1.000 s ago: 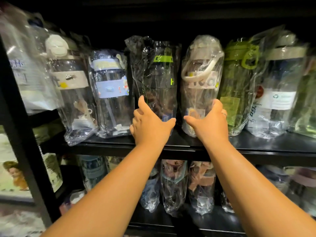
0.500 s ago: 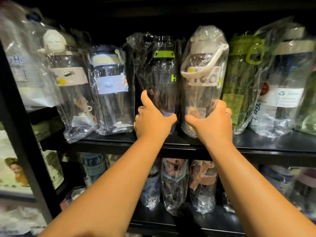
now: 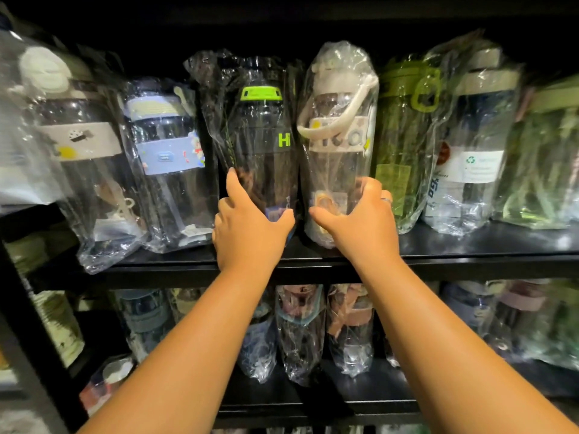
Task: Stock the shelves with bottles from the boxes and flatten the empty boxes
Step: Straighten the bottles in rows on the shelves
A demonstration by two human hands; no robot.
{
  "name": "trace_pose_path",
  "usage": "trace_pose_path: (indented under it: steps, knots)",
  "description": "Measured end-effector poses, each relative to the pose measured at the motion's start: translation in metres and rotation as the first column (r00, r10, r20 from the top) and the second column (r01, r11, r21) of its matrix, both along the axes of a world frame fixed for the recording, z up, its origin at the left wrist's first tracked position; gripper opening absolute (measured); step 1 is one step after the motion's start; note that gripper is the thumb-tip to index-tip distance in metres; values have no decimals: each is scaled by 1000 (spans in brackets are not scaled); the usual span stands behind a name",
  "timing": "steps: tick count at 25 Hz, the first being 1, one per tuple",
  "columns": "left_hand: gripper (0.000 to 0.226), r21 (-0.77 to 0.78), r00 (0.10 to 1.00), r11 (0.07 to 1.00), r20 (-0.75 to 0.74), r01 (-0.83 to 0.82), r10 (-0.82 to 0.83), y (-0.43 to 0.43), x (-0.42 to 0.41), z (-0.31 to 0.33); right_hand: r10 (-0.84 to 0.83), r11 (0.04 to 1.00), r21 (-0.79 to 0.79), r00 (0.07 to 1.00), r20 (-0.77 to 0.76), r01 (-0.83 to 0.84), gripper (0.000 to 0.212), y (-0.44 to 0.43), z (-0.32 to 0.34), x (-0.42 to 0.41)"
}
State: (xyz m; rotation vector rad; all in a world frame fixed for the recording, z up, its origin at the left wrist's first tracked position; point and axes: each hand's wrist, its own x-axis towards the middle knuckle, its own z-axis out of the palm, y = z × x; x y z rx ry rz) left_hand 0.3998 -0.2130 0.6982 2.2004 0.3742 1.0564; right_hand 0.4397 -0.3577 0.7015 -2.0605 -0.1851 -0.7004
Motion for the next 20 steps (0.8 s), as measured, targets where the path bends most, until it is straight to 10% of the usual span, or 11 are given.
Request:
trace_pose_path:
  steps: [5,10,13,20]
  knots:
    - [94,-5,981,991,143,132,-130,-4,-17,-4,113,987,109,993,29,-116,85,-42,-7,-28]
    - [48,216,810,923,445,318,-382,-55,-50,-13,-141,982,133,988,63,132,72,-131,-15,-18]
    - [47,271,768,812,273,517,-580,-128,-38,-8,-205,979,9,979,-2,205,96,-168,-2,3]
    - [107,-127,965,959,-36,253,-259,-207,43,12,-40,999,-3,995,-93,40,113,-202,16,52]
